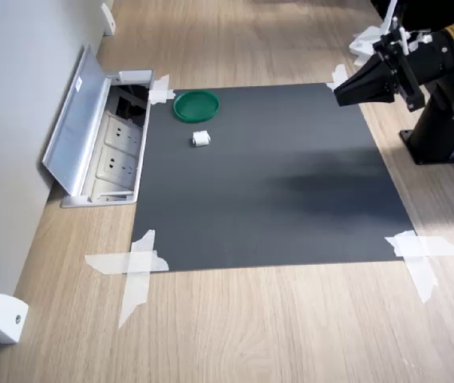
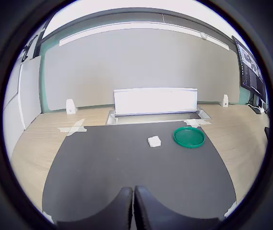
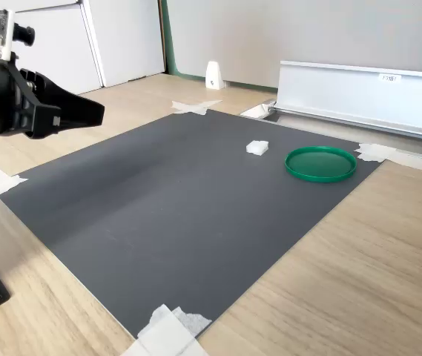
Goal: Grasp a white terminal and put it on the green lid.
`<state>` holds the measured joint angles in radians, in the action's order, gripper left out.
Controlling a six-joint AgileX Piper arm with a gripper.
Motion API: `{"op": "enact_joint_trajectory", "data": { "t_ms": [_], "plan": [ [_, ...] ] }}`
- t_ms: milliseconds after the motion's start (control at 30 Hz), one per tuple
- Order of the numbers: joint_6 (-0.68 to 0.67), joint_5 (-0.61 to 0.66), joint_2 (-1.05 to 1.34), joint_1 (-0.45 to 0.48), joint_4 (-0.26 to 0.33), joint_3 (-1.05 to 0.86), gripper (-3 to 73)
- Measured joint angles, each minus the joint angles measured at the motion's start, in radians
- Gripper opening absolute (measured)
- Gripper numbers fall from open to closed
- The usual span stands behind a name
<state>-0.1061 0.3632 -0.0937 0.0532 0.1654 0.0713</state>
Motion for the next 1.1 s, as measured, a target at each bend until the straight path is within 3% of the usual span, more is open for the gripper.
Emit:
{"op": "enact_joint_trajectory", "data": {
  "t_ms": [733, 1100],
  "plan": [
    [-0.002, 0.011, 0.000, 0.000, 0.000, 0.005, -0.8],
    [-0.002, 0.121, -0.133, 0.000, -0.003, 0.223, -0.8]
  ]
}}
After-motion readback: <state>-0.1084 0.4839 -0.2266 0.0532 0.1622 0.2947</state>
